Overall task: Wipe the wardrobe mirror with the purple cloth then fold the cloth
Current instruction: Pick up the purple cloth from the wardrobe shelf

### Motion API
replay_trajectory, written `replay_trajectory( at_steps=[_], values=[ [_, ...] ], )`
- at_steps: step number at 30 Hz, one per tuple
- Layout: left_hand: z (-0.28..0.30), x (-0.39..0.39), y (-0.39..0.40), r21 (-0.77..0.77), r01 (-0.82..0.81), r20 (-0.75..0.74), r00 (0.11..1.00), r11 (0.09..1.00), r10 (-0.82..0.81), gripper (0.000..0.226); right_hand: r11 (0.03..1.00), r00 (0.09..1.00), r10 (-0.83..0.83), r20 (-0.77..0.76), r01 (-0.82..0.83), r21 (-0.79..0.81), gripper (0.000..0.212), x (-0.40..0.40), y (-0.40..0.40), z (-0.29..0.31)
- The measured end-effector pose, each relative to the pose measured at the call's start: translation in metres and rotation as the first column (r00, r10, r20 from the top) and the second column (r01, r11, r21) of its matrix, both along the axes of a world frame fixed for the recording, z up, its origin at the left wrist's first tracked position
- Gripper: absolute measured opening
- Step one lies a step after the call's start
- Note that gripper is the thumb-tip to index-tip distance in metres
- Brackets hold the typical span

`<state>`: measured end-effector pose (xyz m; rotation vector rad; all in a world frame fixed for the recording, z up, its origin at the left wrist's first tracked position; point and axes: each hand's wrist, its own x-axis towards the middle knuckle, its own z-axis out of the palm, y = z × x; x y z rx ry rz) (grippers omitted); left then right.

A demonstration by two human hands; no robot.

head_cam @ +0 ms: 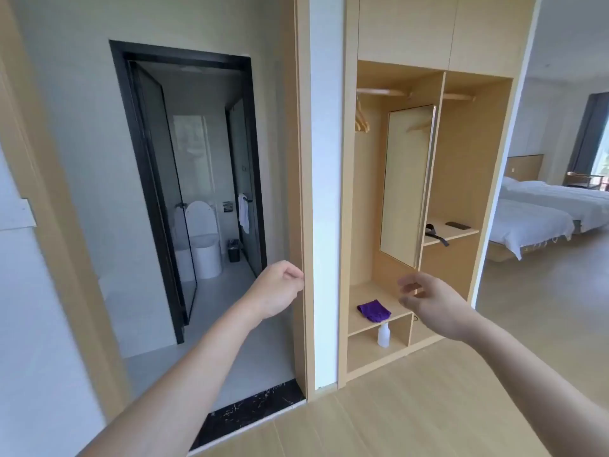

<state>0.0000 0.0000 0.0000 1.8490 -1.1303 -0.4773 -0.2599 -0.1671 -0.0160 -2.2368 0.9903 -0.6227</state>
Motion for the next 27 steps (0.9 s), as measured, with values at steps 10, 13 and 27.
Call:
replay_trajectory(
  at_steps=[10, 13, 27],
  values=[
    [-0.020, -0.036, -0.154, 0.041, -0.005, -0.078, 0.997, 0.999, 0.008, 0.019, 0.986, 0.999, -0.029, -0.021, 0.032, 0.164, 0.015, -0.037, -0.161, -0.007],
    [-0.027, -0.029, -0.190, 0.068, -0.001, -0.078, 0.997, 0.998, 0.006, 0.020, 0.982, 1.000, -0.010, -0.025, 0.014, 0.189, 0.016, -0.027, -0.197, -0.014],
    [-0.089, 0.074, -0.383, 0.207, 0.104, -0.253, 0.966, 0.973, -0.049, 0.021, 0.953, 0.988, -0.131, -0.082, 0.148, 0.263, 0.016, 0.074, -0.353, -0.048]
  ],
)
